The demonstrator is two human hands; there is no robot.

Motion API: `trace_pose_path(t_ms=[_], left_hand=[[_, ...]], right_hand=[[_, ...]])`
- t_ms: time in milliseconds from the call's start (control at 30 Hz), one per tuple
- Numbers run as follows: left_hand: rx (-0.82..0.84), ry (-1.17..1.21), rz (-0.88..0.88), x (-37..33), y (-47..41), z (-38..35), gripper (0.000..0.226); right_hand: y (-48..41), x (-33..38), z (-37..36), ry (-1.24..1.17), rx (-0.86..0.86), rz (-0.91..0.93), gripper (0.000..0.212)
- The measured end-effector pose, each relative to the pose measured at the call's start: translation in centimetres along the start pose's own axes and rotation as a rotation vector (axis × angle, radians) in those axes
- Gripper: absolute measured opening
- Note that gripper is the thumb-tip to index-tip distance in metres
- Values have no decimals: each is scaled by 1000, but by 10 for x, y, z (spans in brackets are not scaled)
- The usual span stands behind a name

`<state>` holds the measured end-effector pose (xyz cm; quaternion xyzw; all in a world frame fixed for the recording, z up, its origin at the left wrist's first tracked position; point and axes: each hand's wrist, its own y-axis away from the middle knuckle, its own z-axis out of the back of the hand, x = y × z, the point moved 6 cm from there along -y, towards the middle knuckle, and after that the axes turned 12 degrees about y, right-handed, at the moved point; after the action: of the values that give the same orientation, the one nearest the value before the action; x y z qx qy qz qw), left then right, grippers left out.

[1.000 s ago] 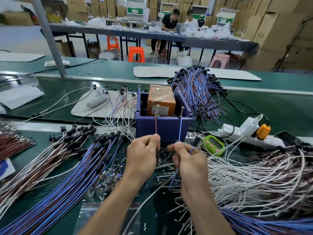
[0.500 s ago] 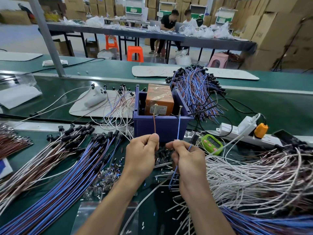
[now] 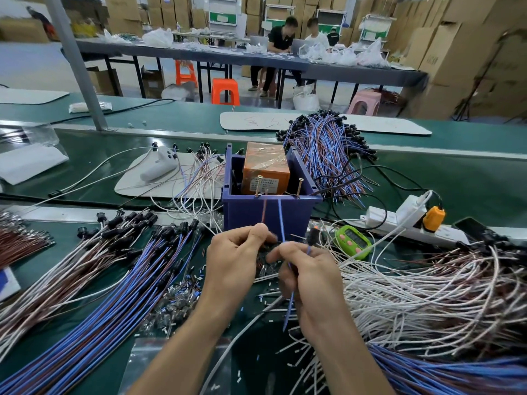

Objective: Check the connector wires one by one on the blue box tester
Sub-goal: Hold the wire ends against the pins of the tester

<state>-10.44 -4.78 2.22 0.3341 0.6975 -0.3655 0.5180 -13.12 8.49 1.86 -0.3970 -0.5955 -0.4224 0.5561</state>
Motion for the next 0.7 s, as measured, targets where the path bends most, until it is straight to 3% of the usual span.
trace_pose_path(t_ms=[100, 233, 367, 500, 600, 700], left_hand=[[87, 261, 226, 8, 4, -9, 28], [146, 318, 350, 9, 6, -4, 20], [-27, 460, 374, 8, -4, 25, 30], [-127, 729, 404, 2, -10, 59, 19], [-163, 654, 385, -7, -9, 71, 21], [-20, 415, 369, -16, 3, 51, 20]], right_hand=[[5, 1, -10, 31, 146, -60, 43], [11, 2, -17, 64, 191, -125, 43], [18, 10, -2, 73, 86, -126, 29], [40, 22, 26, -95, 89, -104, 39], [58, 29, 65, -313, -14, -119, 48], [75, 34, 113, -236, -131, -123, 44]])
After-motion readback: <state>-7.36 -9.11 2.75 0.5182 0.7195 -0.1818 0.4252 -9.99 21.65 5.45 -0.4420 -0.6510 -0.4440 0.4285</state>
